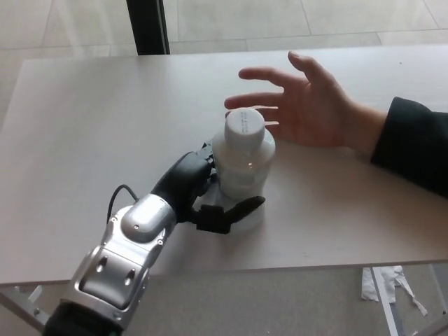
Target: Pick up a bottle and hand it
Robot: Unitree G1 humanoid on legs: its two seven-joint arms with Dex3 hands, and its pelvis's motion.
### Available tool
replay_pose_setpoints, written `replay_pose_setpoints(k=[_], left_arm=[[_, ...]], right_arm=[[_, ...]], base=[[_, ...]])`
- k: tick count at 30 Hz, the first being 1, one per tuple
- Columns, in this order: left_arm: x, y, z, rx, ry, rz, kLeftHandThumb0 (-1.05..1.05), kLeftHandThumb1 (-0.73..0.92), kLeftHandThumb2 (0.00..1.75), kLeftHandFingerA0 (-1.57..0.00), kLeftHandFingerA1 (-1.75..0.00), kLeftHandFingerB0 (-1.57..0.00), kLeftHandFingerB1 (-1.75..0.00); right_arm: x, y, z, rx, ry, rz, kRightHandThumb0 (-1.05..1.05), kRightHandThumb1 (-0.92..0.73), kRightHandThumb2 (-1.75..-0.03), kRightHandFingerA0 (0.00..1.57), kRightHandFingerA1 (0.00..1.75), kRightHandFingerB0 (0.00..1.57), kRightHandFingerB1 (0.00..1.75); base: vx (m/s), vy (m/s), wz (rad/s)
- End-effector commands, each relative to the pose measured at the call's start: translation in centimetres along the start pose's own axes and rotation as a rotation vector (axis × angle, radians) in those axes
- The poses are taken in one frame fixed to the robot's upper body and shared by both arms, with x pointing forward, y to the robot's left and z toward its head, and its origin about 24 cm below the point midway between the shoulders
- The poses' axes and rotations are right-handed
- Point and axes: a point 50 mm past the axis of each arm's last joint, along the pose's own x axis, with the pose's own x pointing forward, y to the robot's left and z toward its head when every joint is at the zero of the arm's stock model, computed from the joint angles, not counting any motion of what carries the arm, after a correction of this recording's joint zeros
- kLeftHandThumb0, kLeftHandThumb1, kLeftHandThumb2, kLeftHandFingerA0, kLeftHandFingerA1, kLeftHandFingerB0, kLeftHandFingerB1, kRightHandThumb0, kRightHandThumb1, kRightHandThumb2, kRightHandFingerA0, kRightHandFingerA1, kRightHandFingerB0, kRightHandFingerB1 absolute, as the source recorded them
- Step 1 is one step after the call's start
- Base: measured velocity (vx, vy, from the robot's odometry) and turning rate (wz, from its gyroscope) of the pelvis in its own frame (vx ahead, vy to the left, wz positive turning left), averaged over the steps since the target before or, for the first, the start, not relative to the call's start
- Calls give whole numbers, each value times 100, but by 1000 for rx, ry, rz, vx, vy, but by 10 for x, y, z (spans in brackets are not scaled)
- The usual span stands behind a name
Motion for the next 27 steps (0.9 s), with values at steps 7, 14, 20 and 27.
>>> replay_pose_setpoints(k=[7,14,20,27], left_arm=[[13,-17,-4,173,24,552,-16,64,82,-89,-97,0,0],[11,-16,-3,190,6,626,-2,77,77,-89,-157,-88,-87],[12,-11,-4,129,-21,648,-8,67,103,-83,-175,-74,-155],[11,2,6,133,-93,600,-12,60,116,-84,-175,-64,-171]], right_arm=[[2,1,3,14,-21,-7,-73,-57,-58,85,67,32,55],[-2,3,0,4,-37,-11,-72,-50,-89,110,100,28,56],[1,2,-1,-13,-18,-18,-64,-66,-60,106,99,31,54],[0,1,0,-9,-14,-5,-66,-64,-59,98,86,29,55]], base=[[0,0,0],[0,0,0],[0,0,0],[0,0,0]])
